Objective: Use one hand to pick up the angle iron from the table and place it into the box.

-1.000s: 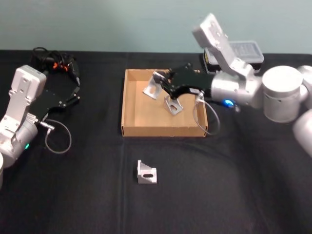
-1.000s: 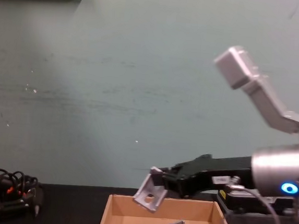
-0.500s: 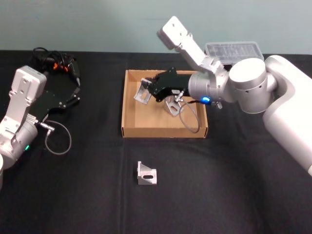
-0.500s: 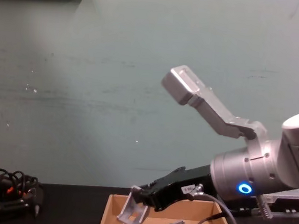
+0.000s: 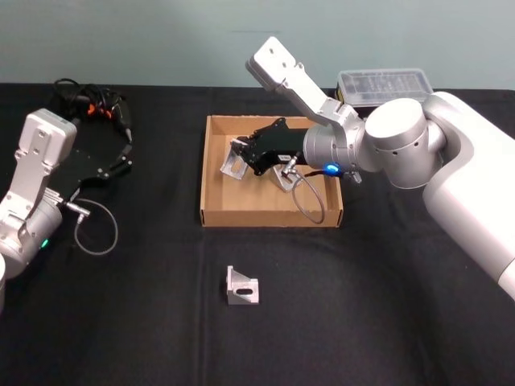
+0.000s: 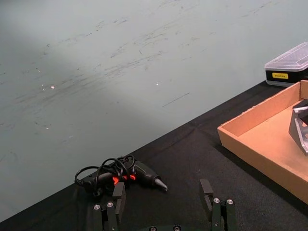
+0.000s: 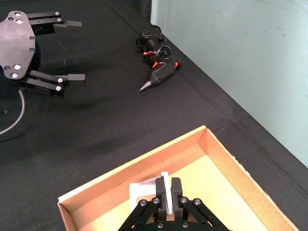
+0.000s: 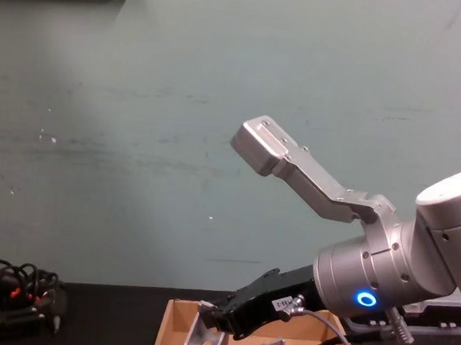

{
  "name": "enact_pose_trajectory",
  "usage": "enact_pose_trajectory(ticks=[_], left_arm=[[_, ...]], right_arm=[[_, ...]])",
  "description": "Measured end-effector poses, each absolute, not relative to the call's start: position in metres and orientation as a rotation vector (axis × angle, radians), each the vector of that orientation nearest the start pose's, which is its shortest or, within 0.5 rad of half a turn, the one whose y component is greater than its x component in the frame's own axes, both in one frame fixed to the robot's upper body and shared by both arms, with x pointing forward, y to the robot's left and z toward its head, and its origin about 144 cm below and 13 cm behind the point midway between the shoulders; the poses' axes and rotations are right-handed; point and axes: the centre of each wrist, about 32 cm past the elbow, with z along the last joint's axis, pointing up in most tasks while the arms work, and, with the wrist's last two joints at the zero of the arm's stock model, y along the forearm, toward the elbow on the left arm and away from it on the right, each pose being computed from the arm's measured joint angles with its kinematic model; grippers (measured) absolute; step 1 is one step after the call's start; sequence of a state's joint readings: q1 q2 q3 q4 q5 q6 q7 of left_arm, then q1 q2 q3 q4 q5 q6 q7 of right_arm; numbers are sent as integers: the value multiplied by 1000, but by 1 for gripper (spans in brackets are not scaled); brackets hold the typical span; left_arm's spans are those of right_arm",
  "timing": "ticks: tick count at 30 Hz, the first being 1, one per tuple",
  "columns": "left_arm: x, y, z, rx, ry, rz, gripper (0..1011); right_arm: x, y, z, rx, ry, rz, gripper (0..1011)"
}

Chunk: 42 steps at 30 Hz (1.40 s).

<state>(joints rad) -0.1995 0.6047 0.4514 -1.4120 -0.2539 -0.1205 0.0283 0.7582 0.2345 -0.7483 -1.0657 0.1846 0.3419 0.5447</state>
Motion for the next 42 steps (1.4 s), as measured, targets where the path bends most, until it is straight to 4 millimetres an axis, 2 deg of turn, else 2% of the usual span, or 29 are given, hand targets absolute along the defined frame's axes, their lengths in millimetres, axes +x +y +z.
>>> enact_pose_trajectory(ticks=[5, 12, 19, 20, 21, 23, 27, 34, 42], left_arm=[[489, 310, 1140, 304, -285, 1248, 1000], [489, 310, 1140, 304, -285, 1248, 1000], [489, 310, 1140, 305, -285, 1248, 1000], [489, 310, 1140, 304, -285, 1248, 1000], [489, 310, 1140, 304, -285, 1248, 1000], [489, 310, 1140, 305, -285, 1248, 1000], [489, 310, 1140, 304, -285, 1248, 1000], [489, 310, 1140, 304, -285, 1248, 1000], [489, 310, 1140, 304, -285, 1248, 1000]], right_arm=[[616, -146, 1230, -559, -60, -602, 109], [616, -147, 1230, -556, -61, -602, 305], [616, -147, 1230, -553, -61, -601, 536], [616, -147, 1230, -553, -61, -601, 593], [616, -147, 1230, -553, -61, -601, 593], [616, -147, 1230, -553, -61, -601, 697], [616, -147, 1230, -553, -61, -600, 774], [614, -152, 1228, -537, -57, -599, 993], [604, -171, 1227, -431, -45, -585, 1003]])
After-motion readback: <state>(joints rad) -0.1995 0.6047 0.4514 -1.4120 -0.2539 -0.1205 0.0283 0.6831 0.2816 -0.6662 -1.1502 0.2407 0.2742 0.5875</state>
